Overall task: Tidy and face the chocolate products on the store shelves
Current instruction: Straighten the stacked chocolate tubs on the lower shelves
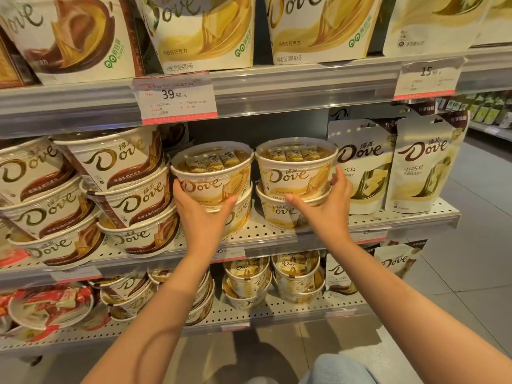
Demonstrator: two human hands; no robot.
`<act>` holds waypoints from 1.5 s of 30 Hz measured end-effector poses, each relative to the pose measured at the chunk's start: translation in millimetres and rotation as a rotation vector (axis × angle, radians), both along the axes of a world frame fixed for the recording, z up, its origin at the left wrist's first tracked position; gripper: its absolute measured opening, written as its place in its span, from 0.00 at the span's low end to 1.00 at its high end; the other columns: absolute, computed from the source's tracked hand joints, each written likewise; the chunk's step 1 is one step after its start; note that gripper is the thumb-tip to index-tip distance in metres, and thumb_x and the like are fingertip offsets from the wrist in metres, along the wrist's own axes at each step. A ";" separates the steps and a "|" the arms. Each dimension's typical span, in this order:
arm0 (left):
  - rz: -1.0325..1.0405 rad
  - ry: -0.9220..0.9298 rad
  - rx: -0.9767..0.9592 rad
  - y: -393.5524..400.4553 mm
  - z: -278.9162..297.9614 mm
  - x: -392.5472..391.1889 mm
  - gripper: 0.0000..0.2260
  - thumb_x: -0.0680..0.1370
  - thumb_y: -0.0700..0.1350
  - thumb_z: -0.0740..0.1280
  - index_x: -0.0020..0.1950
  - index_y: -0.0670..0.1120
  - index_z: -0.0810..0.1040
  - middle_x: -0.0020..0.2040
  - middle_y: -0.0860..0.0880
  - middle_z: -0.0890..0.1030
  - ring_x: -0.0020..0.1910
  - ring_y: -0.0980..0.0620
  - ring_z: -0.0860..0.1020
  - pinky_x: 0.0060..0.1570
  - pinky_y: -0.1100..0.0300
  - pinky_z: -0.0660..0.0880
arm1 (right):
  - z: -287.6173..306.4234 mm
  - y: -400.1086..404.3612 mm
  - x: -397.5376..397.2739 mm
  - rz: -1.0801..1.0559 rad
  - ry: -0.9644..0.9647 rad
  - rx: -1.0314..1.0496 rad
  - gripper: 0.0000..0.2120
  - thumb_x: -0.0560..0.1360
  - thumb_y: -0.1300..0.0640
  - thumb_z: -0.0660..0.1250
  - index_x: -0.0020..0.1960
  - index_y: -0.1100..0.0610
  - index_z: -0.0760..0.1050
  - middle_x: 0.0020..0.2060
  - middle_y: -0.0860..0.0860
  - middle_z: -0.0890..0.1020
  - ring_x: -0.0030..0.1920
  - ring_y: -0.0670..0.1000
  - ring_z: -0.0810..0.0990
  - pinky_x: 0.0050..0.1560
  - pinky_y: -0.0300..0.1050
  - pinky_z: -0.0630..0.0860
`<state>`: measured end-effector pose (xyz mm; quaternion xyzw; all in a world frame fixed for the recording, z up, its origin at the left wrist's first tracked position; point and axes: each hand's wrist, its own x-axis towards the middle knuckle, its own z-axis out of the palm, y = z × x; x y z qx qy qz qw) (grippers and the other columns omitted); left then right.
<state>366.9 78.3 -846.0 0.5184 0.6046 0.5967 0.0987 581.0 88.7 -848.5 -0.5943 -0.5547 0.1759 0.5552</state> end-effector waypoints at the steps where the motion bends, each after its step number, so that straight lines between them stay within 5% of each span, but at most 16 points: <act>1: 0.021 -0.011 0.013 -6.2 -8.0 4.3 0.49 0.64 0.50 0.78 0.75 0.44 0.51 0.73 0.45 0.59 0.72 0.49 0.59 0.72 0.52 0.58 | -5.5 -3.9 -0.6 -0.012 0.009 -0.008 0.57 0.59 0.38 0.77 0.76 0.52 0.47 0.73 0.53 0.55 0.73 0.53 0.57 0.72 0.53 0.60; 10: 0.116 -0.119 -0.200 -6.4 -34.0 25.7 0.60 0.56 0.55 0.81 0.75 0.40 0.45 0.75 0.40 0.54 0.74 0.44 0.52 0.73 0.51 0.52 | -30.3 -8.0 -19.4 -0.071 0.041 -0.199 0.68 0.49 0.32 0.76 0.76 0.51 0.41 0.75 0.55 0.54 0.74 0.57 0.55 0.71 0.60 0.61; 15: 0.136 -0.147 -0.209 4.1 -35.1 9.6 0.55 0.58 0.53 0.81 0.73 0.39 0.50 0.71 0.38 0.63 0.70 0.41 0.63 0.68 0.52 0.61 | -31.8 -4.5 -16.8 -0.080 0.052 -0.234 0.68 0.43 0.27 0.71 0.75 0.53 0.49 0.71 0.53 0.66 0.70 0.56 0.66 0.67 0.58 0.68; 27: -0.115 -0.041 -0.225 -3.0 -39.5 -32.2 0.41 0.63 0.49 0.79 0.68 0.44 0.59 0.66 0.46 0.69 0.62 0.53 0.69 0.62 0.60 0.66 | -32.6 2.3 -0.5 -0.062 -0.044 -0.258 0.52 0.55 0.38 0.78 0.69 0.57 0.58 0.65 0.54 0.73 0.65 0.56 0.72 0.60 0.50 0.72; 34: -0.015 -0.033 -0.244 4.3 -38.4 -8.3 0.56 0.56 0.51 0.82 0.72 0.39 0.51 0.72 0.41 0.60 0.72 0.45 0.59 0.72 0.53 0.57 | -36.0 0.6 -7.7 -0.044 -0.090 -0.218 0.62 0.52 0.34 0.77 0.75 0.56 0.51 0.71 0.54 0.65 0.70 0.55 0.64 0.69 0.57 0.65; 38: 0.064 -0.071 -0.262 7.0 -33.1 -3.8 0.53 0.55 0.53 0.82 0.69 0.37 0.57 0.69 0.40 0.66 0.69 0.43 0.65 0.69 0.53 0.61 | -36.9 2.0 -9.0 -0.052 -0.092 -0.234 0.65 0.51 0.35 0.78 0.76 0.54 0.45 0.74 0.54 0.59 0.73 0.56 0.59 0.71 0.59 0.60; 45: -0.001 -0.057 -0.261 5.7 -33.4 -14.6 0.50 0.56 0.52 0.82 0.71 0.42 0.58 0.69 0.43 0.69 0.68 0.45 0.67 0.67 0.55 0.62 | -38.4 1.4 -8.6 -0.064 -0.056 -0.202 0.62 0.51 0.35 0.78 0.75 0.52 0.51 0.71 0.52 0.68 0.70 0.56 0.67 0.68 0.58 0.66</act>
